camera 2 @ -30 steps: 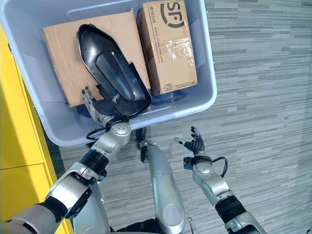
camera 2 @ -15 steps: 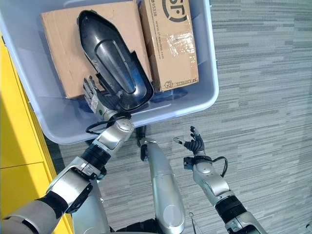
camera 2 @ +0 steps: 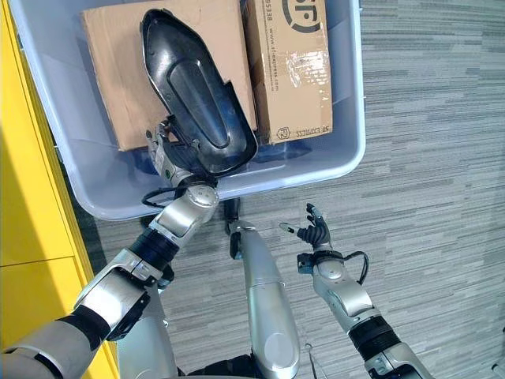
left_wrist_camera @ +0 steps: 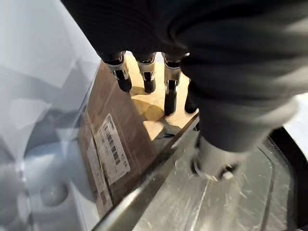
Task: Move parts from the plastic box to the shelf.
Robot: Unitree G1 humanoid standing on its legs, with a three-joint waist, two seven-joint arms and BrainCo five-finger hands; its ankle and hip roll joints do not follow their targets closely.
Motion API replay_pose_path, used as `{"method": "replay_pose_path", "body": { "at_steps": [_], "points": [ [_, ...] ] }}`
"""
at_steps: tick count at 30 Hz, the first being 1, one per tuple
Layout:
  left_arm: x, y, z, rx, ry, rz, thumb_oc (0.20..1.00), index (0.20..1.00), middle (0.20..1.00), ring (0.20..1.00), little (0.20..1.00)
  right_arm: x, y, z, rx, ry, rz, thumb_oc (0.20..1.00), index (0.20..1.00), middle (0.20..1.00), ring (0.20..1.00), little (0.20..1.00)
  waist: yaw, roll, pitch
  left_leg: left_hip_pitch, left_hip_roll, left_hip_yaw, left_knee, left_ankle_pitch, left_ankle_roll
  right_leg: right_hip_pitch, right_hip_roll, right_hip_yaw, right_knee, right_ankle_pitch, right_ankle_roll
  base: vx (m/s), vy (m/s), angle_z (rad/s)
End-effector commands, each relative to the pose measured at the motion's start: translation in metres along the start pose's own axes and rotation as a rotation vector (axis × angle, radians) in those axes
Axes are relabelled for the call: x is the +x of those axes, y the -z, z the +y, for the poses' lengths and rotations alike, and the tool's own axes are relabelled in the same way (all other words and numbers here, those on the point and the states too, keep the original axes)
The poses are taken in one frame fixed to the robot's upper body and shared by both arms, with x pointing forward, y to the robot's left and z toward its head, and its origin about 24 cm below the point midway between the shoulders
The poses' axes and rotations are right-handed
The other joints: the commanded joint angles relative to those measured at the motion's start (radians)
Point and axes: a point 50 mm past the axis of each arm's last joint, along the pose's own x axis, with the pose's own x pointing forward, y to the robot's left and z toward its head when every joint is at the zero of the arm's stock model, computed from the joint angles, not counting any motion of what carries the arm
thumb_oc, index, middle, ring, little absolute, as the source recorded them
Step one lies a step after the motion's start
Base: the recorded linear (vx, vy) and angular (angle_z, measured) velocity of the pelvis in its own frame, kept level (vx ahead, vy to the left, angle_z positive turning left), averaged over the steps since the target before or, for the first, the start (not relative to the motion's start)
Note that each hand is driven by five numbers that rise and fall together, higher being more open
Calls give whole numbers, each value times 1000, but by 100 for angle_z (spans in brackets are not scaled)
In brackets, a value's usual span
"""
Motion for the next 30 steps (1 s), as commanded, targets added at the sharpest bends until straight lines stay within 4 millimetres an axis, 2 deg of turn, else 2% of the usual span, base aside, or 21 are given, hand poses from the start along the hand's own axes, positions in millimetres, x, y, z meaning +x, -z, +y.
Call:
{"method": "replay_pose_path", "body": {
  "at_steps": [1,3,4,7,12,16,18,20,22,24,27,30],
  "points": [
    [-49,58,-48,3,451,336,200,200,200,200,200,-1,-9,-7,-42,20,-51,1000,1000,1000,1000,1000,-61,-37,-19,-54,54,-26,111,-23,-75,-29,65,13,-8,71,62,-1,-29,-11],
    [-56,70,-47,-120,357,568,200,200,200,200,200,-2,-10,-6,-47,19,-49,1000,1000,1000,1000,1000,-57,-42,-19,-62,48,-34,114,-28,-75,-31,63,10,-18,77,62,-8,-78,-3],
    [-57,74,-45,-131,329,605,200,200,200,200,200,-3,-9,-4,-38,18,-43,1000,1000,1000,1000,1000,-54,-44,-19,-64,46,-38,114,-31,-75,-31,63,8,-22,82,65,-15,-132,0],
    [-55,81,-39,-178,217,675,200,200,200,200,200,-7,-3,4,-8,17,-31,1000,1000,1000,1000,1000,-42,-62,-19,-84,49,-54,122,-31,-79,-36,62,-3,-27,89,69,-18,-130,4],
    [-52,75,-35,-272,123,722,200,200,200,200,200,-10,3,11,26,2,-2,1000,1000,1000,1000,1000,-32,-75,-19,-106,53,-73,145,-35,-76,-45,60,-8,-25,100,73,0,-75,4],
    [-46,64,-31,-279,101,584,200,200,200,200,200,-12,6,14,19,-25,6,1000,1000,1000,1000,1000,-31,-72,-19,-99,55,-71,147,-35,-75,-37,60,-3,-23,96,73,10,19,3],
    [-40,55,-27,-274,73,475,200,200,200,200,200,-12,5,15,11,-32,3,1000,1000,1000,1000,1000,-31,-66,-19,-92,55,-68,141,-31,-75,-32,59,-1,-23,94,72,18,71,2],
    [-27,40,-19,-322,41,292,200,200,200,200,200,-11,5,15,-18,-46,3,1000,1000,1000,1000,1000,-32,-54,-19,-67,59,-56,129,-24,-77,-16,60,6,-17,81,70,35,137,2],
    [-22,33,-15,-326,15,210,200,200,200,200,200,-11,6,15,-28,-52,2,1000,1000,1000,1000,1000,-31,-50,-19,-58,60,-52,125,-22,-77,-9,60,7,-15,76,69,28,119,-9],
    [-3,10,6,-361,-107,-15,200,200,200,200,200,-11,9,13,-69,-62,9,1000,1000,1000,1000,1000,-27,-32,-19,9,64,-44,90,-1,-84,45,59,10,-24,57,65,43,188,-3],
    [15,-4,26,-416,-182,-105,200,200,200,200,200,-14,18,12,-108,-72,12,1000,1000,1000,1000,1000,-20,-11,-19,104,72,-32,30,27,-93,124,58,2,-41,33,66,35,170,2],
    [29,-9,44,-432,-245,-172,200,200,200,200,200,-17,27,8,-147,-79,5,1000,1000,1000,1000,1000,-10,15,-19,215,73,-22,-40,47,-96,225,66,-16,-58,2,58,26,170,11]
  ]
}}
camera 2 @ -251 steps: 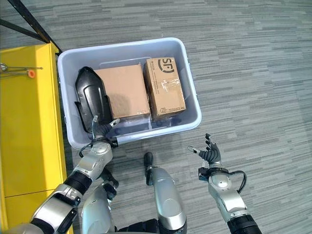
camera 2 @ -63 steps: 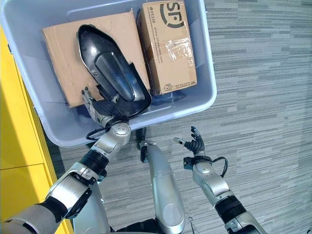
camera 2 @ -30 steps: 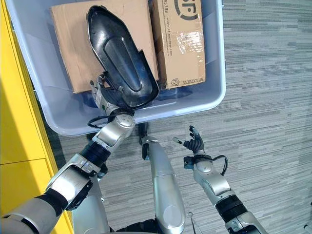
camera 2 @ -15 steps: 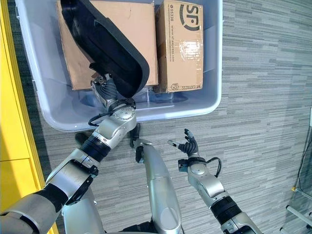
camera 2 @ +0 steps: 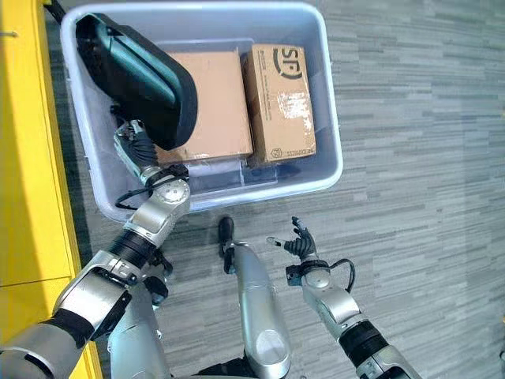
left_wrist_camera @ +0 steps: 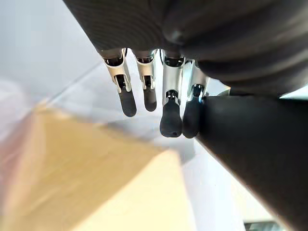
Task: Move parts from the plastic box to the shelf.
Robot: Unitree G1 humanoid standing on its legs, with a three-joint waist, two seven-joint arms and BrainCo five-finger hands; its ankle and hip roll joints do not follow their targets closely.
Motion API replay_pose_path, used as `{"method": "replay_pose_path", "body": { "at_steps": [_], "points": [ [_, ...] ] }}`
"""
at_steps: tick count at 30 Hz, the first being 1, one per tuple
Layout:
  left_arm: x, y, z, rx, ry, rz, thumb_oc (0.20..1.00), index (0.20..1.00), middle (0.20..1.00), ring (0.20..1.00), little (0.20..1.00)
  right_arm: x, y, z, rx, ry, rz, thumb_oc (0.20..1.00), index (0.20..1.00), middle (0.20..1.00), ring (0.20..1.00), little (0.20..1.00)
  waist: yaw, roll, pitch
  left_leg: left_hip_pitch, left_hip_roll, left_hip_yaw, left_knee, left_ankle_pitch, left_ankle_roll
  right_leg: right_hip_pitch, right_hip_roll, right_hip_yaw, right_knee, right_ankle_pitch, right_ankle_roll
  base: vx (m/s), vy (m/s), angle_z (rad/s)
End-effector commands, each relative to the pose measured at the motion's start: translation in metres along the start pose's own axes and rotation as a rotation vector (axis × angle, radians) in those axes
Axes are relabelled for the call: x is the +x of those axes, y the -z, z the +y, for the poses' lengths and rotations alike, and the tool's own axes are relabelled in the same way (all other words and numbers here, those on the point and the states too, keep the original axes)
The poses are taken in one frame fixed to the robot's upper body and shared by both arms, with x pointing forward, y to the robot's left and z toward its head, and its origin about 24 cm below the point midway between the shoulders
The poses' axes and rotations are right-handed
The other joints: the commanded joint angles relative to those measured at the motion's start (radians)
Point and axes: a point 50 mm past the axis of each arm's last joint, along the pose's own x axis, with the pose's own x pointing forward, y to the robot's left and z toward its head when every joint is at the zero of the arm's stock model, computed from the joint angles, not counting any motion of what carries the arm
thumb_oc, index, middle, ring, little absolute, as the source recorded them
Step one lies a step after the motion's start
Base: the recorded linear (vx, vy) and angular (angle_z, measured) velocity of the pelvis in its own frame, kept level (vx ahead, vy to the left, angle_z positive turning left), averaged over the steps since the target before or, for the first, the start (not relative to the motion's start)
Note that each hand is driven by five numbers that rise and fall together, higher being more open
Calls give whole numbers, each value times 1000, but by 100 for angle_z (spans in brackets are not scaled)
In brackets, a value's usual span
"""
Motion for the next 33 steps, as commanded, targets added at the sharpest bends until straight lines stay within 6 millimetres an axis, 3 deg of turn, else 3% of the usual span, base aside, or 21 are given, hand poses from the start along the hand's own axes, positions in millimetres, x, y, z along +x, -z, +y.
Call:
{"method": "replay_pose_path", "body": {
  "at_steps": [1,5,10,14,19,22,23,24,25,27,30,33],
  "points": [
    [-5,-25,-2,-147,-12,-128,200,200,200,200,200,-10,4,-20,-63,36,-63,1000,1000,1000,1000,1000,-12,89,33,57,95,-33,-22,53,-102,58,98,-19,-50,-22,51,23,184,15],
    [8,-27,8,-120,-63,-164,200,200,200,200,200,-12,9,-21,-90,35,-64,1000,1000,1000,1000,1000,-8,103,33,129,98,-38,-48,64,-105,132,106,-21,-65,-43,39,25,144,8],
    [23,-22,27,-92,-130,-206,200,200,200,200,200,-18,21,-24,-162,18,-49,1000,1000,1000,1000,1000,-3,125,25,295,80,-48,-86,40,-87,316,109,-18,-98,-72,23,44,121,8],
    [5,13,47,-30,-32,-172,200,200,200,200,200,-23,29,-22,-231,-10,-47,1000,1000,1000,1000,1000,44,156,-33,367,61,-81,-109,39,-74,446,80,-61,-112,-102,12,34,21,17],
    [-22,46,71,-20,6,-81,200,200,200,200,200,-23,32,-16,-307,-60,-31,1000,1000,1000,1000,1000,106,178,-75,417,80,-118,-186,109,-91,551,60,-106,-147,-118,9,56,-45,27],
    [-28,45,77,-27,56,-115,200,200,200,200,200,-26,37,-20,-324,-84,6,1000,1000,1000,1000,1000,107,183,-103,444,119,-44,-227,142,-105,588,49,-160,-159,-128,3,26,-44,36],
    [-29,43,76,-26,84,-129,200,200,200,200,200,-28,41,-20,-324,-87,17,1000,1000,1000,1000,1000,100,187,-108,452,139,18,-232,158,-113,600,43,-194,-164,-128,3,-36,-85,71],
    [-32,38,72,-37,123,-141,200,200,200,200,200,-30,43,-20,-325,-94,24,1000,1000,1000,1000,1000,86,190,-111,460,170,121,-218,177,-121,619,36,-249,-180,-120,1,-65,-81,102],
    [-33,36,71,-41,133,-151,200,200,200,200,200,-30,43,-19,-327,-96,23,1000,1000,1000,1000,1000,82,191,-112,467,177,151,-207,170,-118,624,35,-266,-187,-117,-1,-84,-49,126],
    [-34,33,70,-46,139,-162,200,200,200,200,200,-29,42,-19,-333,-99,19,1000,1000,1000,1000,1000,81,187,-116,477,179,177,-163,134,-102,626,28,-282,-191,-113,-5,-107,21,105],
    [-35,29,73,-72,142,-182,200,200,200,200,200,-24,35,-19,-330,-88,4,1000,1000,1000,1000,1000,95,170,-124,491,180,211,19,43,-71,625,9,-301,-202,-107,-13,-144,65,49],
    [-35,27,72,-71,175,-207,200,200,200,200,200,-22,31,-22,-331,-68,-5,1000,1000,1000,1000,1000,106,162,-136,496,187,218,150,42,-84,633,17,-316,-223,-99,-19,-69,74,77]
  ]
}}
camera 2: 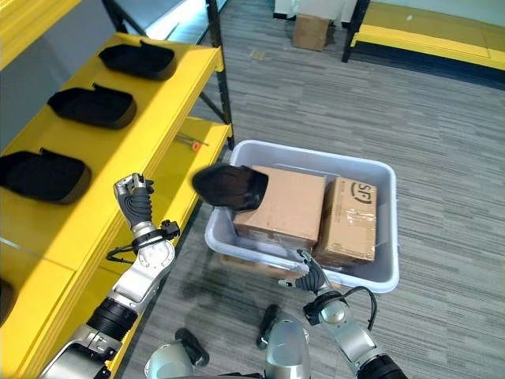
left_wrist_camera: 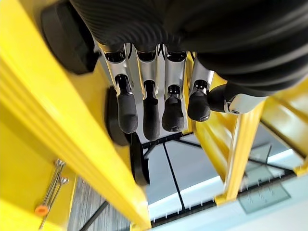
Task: Move parts from the plastic box to the shelf.
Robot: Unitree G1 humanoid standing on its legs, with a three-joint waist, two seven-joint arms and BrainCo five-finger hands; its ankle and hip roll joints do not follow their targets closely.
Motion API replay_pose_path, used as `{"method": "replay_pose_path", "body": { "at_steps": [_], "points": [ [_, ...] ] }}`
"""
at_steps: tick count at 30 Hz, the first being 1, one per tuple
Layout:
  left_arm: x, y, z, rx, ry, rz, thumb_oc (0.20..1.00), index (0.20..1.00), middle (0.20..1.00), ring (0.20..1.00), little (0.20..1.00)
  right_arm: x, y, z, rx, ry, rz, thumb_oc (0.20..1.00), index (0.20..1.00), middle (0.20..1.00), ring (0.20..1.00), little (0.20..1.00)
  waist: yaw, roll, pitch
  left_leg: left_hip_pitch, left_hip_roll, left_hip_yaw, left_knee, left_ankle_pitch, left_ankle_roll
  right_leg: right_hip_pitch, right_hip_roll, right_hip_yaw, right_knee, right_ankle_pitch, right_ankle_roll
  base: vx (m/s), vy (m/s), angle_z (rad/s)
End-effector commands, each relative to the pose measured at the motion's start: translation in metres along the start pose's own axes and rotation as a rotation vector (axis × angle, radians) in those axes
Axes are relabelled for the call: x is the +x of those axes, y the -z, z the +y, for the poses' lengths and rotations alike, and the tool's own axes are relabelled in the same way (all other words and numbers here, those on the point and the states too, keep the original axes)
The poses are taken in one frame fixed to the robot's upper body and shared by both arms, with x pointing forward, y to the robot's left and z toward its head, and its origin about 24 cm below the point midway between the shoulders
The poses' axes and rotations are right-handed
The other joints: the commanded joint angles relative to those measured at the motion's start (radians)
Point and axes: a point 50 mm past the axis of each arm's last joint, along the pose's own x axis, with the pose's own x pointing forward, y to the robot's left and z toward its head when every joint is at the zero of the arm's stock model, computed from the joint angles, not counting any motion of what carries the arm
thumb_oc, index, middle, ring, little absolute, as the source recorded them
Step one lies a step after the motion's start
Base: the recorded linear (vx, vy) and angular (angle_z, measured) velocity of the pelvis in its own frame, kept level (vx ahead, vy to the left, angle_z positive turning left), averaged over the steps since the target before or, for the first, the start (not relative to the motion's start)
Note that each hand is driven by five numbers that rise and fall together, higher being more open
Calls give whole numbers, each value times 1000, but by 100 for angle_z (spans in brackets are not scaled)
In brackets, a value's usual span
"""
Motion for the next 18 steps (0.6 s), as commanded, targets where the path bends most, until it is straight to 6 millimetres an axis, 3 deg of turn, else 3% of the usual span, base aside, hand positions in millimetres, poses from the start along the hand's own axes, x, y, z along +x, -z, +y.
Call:
{"method": "replay_pose_path", "body": {
  "at_steps": [1,2,6,10,17,18],
  "points": [
    [10,-24,9,-58,-9,-151,200,200,200,200,200,1,-20,-10,-6,39,-93,1000,1000,1000,1000,1000,-26,4,-7,-4,125,-27,200,-17,-115,155,121,-27,-181,33,0,-7,141,112],
    [10,-26,4,-45,24,-171,200,200,200,200,200,1,-17,-8,10,42,-81,1000,1000,1000,1000,1000,-30,3,-14,27,99,13,135,-61,-79,159,103,-53,-173,41,8,41,137,67],
    [8,-33,-12,-70,60,-186,200,200,200,200,200,3,-13,-1,7,36,-61,1000,1000,1000,1000,1000,-35,-11,-14,17,86,12,130,-95,-55,153,112,-34,-178,58,15,9,71,33],
    [6,-39,-12,-105,123,-206,200,200,200,200,200,3,-14,-8,17,63,-64,1000,1000,1000,1000,1000,-41,-18,3,10,78,19,123,-103,-52,137,126,5,-201,78,29,-146,38,-22],
    [3,-34,-4,-138,161,-158,200,200,200,200,200,0,-1,-13,22,66,-32,1000,1000,1000,1000,1000,-51,-15,-13,2,96,27,172,-89,-64,171,155,45,-237,77,24,11,-9,-24],
    [2,-34,-4,-137,171,-153,235,235,235,235,235,0,0,-13,20,62,-29,1000,1000,1000,1000,1000,-52,-16,-17,6,93,28,167,-85,-66,176,160,50,-248,82,26,23,-6,-11]
  ]
}}
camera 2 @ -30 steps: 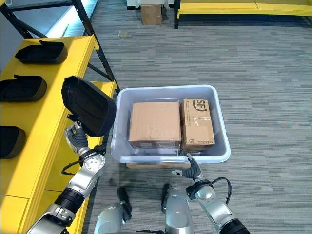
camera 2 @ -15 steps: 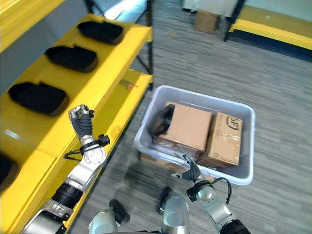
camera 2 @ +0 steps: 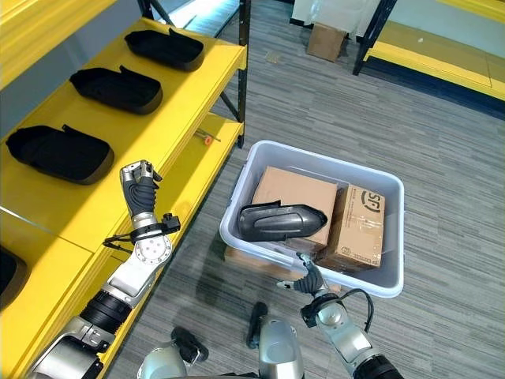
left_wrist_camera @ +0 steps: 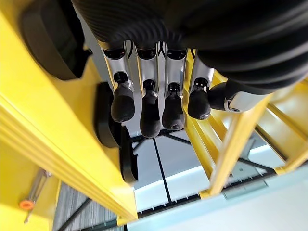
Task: Move parts from the plastic box to the shelf.
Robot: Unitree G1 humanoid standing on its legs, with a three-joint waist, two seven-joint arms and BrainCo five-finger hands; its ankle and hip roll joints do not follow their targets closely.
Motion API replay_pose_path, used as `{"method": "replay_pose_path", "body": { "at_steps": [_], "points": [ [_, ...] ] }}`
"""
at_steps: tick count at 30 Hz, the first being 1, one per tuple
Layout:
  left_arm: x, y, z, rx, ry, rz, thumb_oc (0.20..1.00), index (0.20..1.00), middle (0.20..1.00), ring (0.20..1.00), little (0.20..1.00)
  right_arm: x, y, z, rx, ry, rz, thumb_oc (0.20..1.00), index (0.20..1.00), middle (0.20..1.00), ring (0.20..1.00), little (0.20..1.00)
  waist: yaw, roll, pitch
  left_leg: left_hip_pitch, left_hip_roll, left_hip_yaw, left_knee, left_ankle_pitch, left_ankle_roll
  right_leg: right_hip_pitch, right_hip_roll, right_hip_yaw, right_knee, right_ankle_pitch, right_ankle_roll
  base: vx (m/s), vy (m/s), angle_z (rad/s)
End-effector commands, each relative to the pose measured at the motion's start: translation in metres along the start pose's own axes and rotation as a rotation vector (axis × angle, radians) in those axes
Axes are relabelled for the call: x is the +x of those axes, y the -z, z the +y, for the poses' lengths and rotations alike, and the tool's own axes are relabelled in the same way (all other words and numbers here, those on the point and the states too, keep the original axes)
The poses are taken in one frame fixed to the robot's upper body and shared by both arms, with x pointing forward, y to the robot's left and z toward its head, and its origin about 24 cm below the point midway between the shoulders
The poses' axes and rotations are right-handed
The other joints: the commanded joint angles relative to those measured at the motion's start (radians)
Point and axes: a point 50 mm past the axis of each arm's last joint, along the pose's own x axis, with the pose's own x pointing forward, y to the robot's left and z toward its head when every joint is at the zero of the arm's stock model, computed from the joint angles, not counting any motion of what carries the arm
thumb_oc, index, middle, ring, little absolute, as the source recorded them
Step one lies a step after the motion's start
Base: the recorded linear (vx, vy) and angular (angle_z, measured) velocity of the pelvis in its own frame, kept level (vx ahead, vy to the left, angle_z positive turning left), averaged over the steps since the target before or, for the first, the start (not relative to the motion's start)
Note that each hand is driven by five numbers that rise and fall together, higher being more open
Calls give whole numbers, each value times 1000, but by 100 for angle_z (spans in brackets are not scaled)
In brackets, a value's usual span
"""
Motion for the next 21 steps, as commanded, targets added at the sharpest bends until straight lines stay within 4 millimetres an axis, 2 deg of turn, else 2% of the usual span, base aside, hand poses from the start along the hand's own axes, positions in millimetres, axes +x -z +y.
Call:
{"method": "replay_pose_path", "body": {
  "at_steps": [1,2,4,5,6,10,17,21],
  "points": [
    [-2,-24,2,-126,27,-79,398,398,398,398,398,0,-8,-14,6,32,-65,1000,1000,1000,1000,1000,-12,-6,-25,-37,40,-68,115,21,-43,96,48,-6,-86,-13,22,14,-6,-7],
    [-3,-23,1,-125,41,-73,457,457,457,457,457,0,-7,-13,5,28,-63,1000,1000,1000,1000,1000,-13,-6,-29,-34,38,-66,110,22,-44,101,51,-2,-93,-10,23,14,-11,-9],
    [-6,-21,0,-115,66,-62,492,492,492,492,492,-1,-5,-12,4,25,-54,1000,1000,1000,1000,1000,-13,-6,-39,-29,35,-63,102,26,-47,112,53,3,-108,-6,25,19,-9,-15],
    [-8,-20,-1,-113,74,-56,586,586,586,586,586,-1,-4,-11,4,23,-49,1000,1000,1000,1000,1000,-13,-6,-42,-26,32,-63,98,25,-47,116,53,5,-112,-5,25,30,-23,-15],
    [-11,-18,0,-110,86,-47,1000,1000,1000,1000,1000,-1,-2,-10,2,17,-41,1000,1000,1000,1000,1000,-13,-7,-48,-22,29,-61,93,23,-46,125,54,8,-122,-3,24,57,-55,-14],
    [-21,-13,-5,-47,196,-58,1000,1000,1000,1000,1000,-1,6,-7,-14,0,-3,1000,1000,1000,1000,1000,-23,-4,-73,2,29,-49,79,39,-59,159,64,19,-175,13,19,93,-59,-14],
    [-19,-18,-12,18,295,-139,1000,1000,1000,1000,1000,-2,16,-10,-17,13,43,1000,1000,1000,1000,1000,-49,7,-94,26,21,-30,63,48,-65,171,68,39,-200,20,19,76,-38,-6],
    [-18,-25,-21,207,429,-290,1000,1000,1000,1000,1000,-3,22,-16,-41,14,70,1000,1000,1000,1000,1000,-76,20,-99,40,38,-6,82,62,-71,169,67,51,-187,6,10,113,-119,-23]
  ]
}}
